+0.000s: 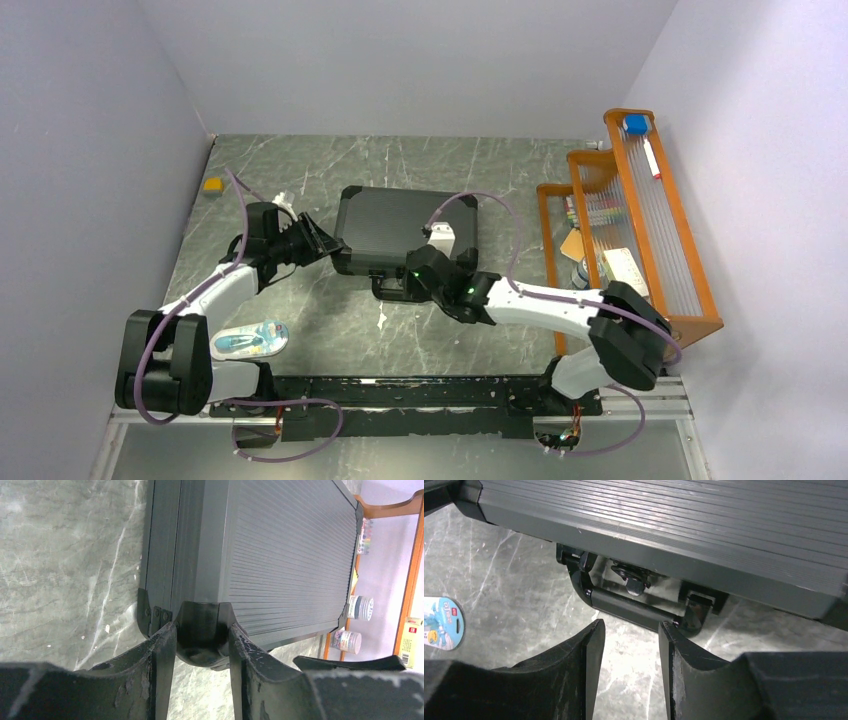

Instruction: Pack up texas hold em set

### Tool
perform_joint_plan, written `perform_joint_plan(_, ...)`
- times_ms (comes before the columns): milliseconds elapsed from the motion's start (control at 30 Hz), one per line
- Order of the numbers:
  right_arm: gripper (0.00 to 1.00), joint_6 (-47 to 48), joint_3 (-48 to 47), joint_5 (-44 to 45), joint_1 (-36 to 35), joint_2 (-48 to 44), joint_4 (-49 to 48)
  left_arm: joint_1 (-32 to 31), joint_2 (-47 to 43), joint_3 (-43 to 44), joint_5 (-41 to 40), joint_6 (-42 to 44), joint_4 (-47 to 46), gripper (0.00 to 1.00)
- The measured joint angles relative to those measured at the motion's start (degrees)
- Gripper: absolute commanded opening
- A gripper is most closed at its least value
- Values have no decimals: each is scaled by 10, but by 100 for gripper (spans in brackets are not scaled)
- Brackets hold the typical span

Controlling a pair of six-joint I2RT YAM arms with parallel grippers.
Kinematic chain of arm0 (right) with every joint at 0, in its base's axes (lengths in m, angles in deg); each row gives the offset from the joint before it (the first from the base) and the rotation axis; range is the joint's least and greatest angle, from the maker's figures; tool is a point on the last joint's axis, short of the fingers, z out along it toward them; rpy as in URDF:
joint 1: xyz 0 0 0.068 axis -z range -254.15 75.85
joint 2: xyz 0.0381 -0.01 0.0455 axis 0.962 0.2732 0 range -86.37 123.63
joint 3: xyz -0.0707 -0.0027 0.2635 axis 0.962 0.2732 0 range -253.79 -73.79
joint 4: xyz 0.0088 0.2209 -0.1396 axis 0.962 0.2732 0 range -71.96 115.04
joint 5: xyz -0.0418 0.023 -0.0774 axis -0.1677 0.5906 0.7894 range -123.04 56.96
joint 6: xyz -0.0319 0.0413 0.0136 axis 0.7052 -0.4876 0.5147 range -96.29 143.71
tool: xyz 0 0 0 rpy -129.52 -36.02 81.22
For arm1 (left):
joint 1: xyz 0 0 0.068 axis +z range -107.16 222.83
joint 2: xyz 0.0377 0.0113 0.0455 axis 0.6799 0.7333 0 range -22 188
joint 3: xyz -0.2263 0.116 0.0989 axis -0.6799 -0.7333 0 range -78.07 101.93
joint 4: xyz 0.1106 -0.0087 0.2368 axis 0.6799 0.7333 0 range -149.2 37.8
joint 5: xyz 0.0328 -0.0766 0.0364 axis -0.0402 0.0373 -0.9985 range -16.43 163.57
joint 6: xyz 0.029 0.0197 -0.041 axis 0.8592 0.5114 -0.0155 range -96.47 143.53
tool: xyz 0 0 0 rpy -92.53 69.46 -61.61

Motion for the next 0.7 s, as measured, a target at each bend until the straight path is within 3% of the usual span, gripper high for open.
perform_joint_plan(367,30,-4,16,21,-9,79,-87,0,-1,3,-4,0,5,31)
perform_joint_plan(700,28,0,36,42,-9,121,-141,0,0,5,-3,0,5,30)
